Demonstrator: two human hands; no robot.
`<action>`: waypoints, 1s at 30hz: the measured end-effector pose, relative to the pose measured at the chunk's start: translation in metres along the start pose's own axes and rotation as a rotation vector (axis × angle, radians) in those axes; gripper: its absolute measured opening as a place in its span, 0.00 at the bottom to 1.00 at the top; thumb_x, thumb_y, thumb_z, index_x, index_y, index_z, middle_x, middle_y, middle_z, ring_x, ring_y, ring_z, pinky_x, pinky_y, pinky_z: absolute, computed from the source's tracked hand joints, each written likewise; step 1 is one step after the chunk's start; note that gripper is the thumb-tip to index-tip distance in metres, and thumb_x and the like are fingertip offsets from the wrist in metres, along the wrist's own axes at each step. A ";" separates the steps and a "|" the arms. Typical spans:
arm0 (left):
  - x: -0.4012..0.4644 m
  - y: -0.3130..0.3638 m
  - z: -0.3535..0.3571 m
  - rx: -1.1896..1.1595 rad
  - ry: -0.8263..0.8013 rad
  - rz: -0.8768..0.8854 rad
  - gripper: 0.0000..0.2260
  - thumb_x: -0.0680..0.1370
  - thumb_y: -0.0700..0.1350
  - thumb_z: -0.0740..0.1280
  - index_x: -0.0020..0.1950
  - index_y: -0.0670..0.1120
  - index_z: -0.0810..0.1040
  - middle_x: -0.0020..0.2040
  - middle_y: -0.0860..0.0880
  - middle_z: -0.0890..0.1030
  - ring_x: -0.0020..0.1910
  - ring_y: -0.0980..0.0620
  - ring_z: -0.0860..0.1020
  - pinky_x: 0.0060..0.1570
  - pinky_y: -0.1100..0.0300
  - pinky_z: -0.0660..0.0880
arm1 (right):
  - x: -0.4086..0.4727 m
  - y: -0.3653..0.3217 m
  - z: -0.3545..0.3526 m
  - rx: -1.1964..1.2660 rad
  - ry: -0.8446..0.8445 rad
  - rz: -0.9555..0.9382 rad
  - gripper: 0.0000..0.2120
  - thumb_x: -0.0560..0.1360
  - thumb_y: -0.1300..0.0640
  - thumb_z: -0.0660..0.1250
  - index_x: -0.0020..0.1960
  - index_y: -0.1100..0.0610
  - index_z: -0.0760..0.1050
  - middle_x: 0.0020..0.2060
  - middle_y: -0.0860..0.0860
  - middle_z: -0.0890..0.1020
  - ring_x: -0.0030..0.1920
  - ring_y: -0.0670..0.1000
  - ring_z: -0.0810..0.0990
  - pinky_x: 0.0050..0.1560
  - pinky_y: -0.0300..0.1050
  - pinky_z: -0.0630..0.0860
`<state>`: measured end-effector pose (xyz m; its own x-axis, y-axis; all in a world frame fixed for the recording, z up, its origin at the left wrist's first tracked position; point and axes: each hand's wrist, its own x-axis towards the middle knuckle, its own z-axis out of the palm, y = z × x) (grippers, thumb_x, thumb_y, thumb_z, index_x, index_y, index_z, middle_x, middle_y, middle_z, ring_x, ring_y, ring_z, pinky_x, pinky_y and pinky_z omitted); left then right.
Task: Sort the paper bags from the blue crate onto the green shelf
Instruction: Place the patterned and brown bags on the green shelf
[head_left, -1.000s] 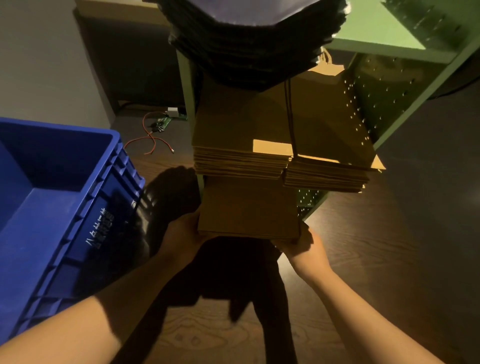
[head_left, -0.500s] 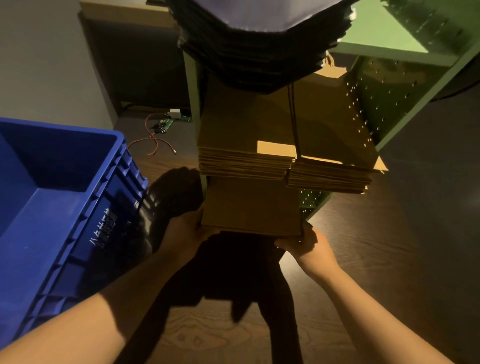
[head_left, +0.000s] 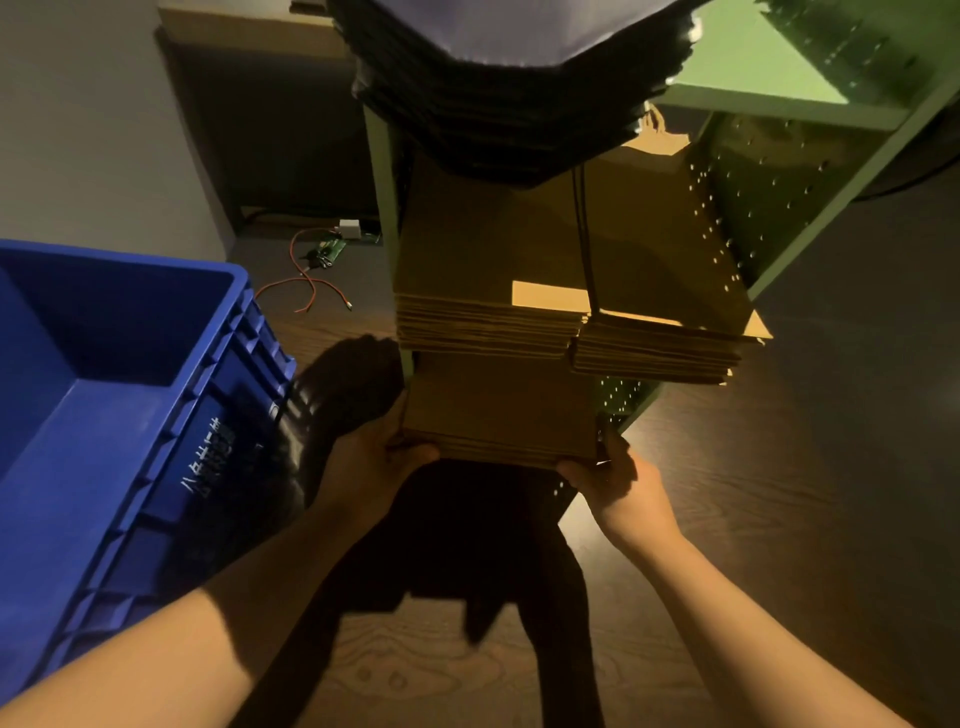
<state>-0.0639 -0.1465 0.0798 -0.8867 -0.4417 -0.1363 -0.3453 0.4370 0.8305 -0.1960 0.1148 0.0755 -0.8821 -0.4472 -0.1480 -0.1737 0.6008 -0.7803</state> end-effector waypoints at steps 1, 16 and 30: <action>0.000 0.002 -0.001 -0.001 0.000 0.015 0.29 0.81 0.45 0.71 0.69 0.70 0.59 0.48 0.69 0.75 0.45 0.83 0.72 0.48 0.81 0.69 | 0.000 -0.001 0.000 0.003 0.012 -0.005 0.13 0.79 0.46 0.70 0.61 0.42 0.71 0.47 0.37 0.79 0.46 0.40 0.80 0.41 0.30 0.72; 0.012 -0.015 0.007 0.069 -0.097 -0.039 0.33 0.73 0.45 0.80 0.74 0.60 0.71 0.47 0.67 0.79 0.49 0.67 0.78 0.51 0.74 0.74 | 0.009 0.005 0.000 -0.077 -0.123 0.041 0.07 0.76 0.54 0.73 0.52 0.47 0.78 0.43 0.43 0.82 0.43 0.41 0.81 0.36 0.30 0.73; 0.014 -0.007 0.017 0.076 -0.034 -0.067 0.05 0.81 0.42 0.71 0.56 0.46 0.83 0.35 0.58 0.78 0.35 0.65 0.76 0.36 0.77 0.68 | 0.019 0.004 -0.001 -0.084 -0.025 0.025 0.05 0.81 0.58 0.67 0.50 0.48 0.75 0.42 0.44 0.81 0.43 0.42 0.80 0.37 0.33 0.72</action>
<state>-0.0791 -0.1425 0.0631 -0.8702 -0.4459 -0.2097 -0.4257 0.4661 0.7756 -0.2139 0.1089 0.0699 -0.8754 -0.4475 -0.1827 -0.1890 0.6648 -0.7227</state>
